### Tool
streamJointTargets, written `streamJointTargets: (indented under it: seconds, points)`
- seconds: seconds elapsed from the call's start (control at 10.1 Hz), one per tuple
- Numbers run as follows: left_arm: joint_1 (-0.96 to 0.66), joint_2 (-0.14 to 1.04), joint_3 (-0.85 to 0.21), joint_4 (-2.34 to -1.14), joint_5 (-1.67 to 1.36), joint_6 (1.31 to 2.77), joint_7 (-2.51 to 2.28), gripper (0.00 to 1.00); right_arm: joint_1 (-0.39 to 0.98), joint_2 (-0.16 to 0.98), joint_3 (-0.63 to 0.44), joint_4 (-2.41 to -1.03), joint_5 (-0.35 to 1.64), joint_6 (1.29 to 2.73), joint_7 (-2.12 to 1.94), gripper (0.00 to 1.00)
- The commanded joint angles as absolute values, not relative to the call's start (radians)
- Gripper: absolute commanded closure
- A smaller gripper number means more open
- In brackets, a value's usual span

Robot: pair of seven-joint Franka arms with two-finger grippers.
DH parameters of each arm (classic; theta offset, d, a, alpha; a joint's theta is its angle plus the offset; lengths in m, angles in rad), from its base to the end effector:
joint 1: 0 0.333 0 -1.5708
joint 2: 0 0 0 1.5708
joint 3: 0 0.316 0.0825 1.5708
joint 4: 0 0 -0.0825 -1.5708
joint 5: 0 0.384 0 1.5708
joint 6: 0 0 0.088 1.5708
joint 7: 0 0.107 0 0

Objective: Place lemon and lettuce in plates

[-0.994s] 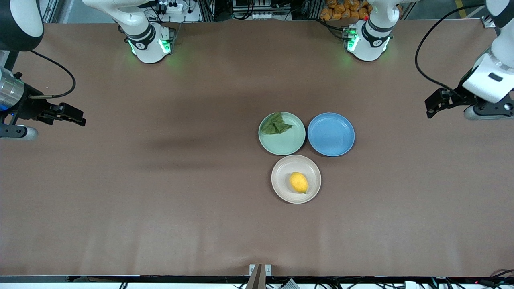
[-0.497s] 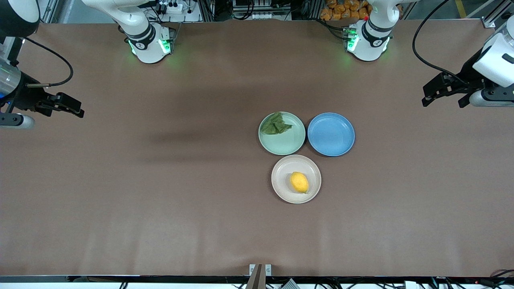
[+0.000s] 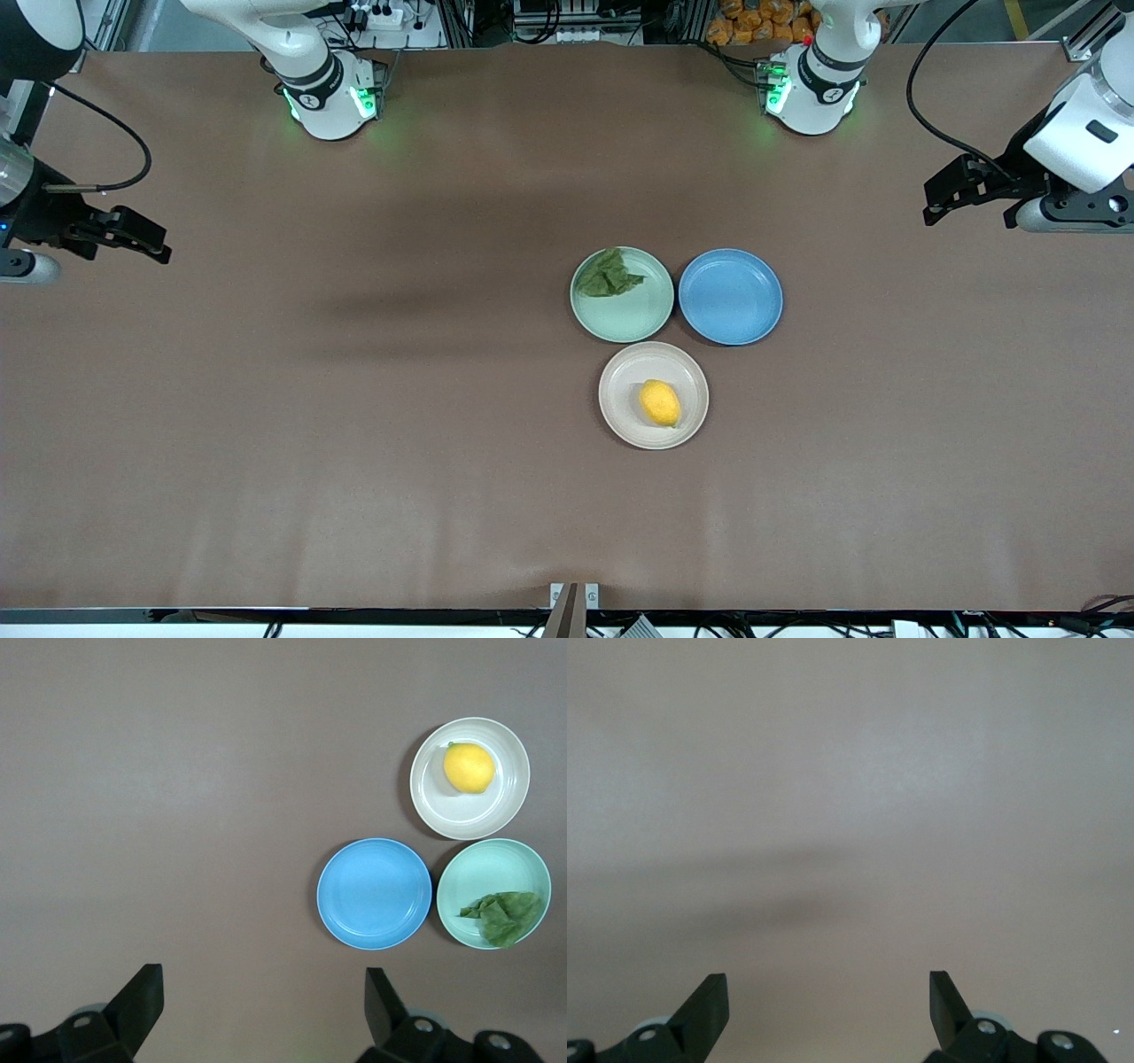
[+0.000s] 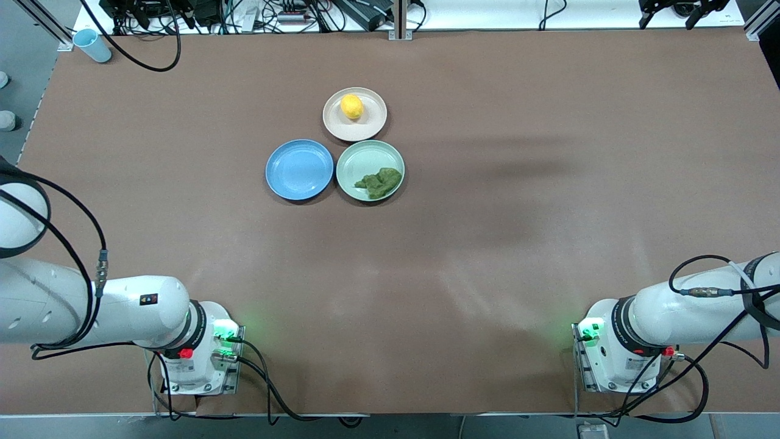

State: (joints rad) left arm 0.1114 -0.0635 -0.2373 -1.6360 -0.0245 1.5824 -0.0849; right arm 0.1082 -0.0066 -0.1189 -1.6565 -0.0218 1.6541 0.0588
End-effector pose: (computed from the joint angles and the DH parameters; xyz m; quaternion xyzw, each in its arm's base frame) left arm 0.5309 -0.0740 0.6283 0.9998 -0.0202 0.0035 0.0052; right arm 0.5581 -0.0083 0.5948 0.9994 -0.0339 0.0023 0.0104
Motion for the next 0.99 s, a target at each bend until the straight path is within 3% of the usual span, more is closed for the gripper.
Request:
streamJointTargets:
  seconds: [0.0,0.89]
  points:
    - [0.117,-0.071,-0.25,-1.62,-0.005,1.542,-0.086,0.0,0.103,-0.017,-0.117,-1.654,-0.037,1.669,0.043,0.0]
    - [0.117,-0.069,-0.247,-1.62,-0.012,1.522,-0.097,0.0,0.103,-0.015,-0.115,-1.586,-0.034,1.644,0.048,0.0]
